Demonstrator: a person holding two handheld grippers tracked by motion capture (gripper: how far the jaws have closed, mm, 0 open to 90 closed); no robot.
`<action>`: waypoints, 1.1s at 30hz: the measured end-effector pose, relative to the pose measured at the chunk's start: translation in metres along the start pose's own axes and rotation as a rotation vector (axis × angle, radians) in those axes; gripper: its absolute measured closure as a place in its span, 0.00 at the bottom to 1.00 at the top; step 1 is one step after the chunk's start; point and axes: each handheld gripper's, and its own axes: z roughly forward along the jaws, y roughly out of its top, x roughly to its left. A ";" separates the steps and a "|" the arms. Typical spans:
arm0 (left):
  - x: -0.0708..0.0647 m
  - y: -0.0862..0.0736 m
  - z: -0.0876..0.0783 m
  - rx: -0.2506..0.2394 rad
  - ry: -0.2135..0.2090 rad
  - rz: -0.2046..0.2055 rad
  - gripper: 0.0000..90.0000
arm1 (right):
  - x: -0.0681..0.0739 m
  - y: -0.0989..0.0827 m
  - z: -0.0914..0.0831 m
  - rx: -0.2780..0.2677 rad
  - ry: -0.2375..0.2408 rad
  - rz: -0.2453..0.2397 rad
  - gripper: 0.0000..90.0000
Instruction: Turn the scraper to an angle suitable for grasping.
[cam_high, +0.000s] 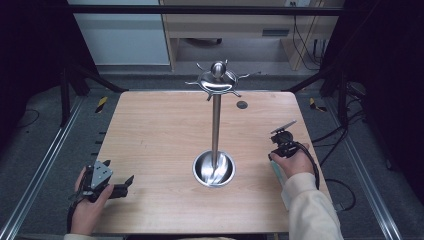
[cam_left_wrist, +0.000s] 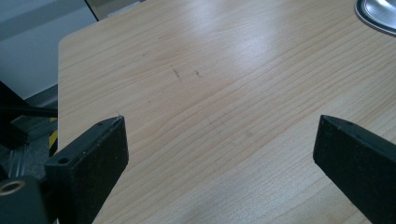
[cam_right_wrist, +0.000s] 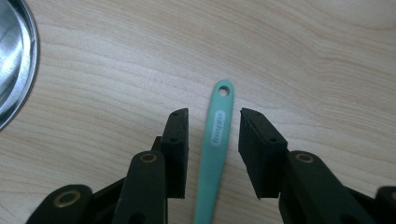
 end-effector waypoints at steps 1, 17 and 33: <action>0.000 0.000 0.000 0.001 0.001 0.002 0.03 | 0.000 0.001 0.002 0.008 -0.002 0.005 0.71; -0.001 0.000 0.001 0.006 -0.009 0.007 0.03 | -0.004 0.003 0.023 0.089 -0.004 0.020 0.72; -0.001 0.000 0.002 0.008 -0.010 0.009 0.03 | -0.005 0.002 0.029 0.106 -0.002 0.035 0.77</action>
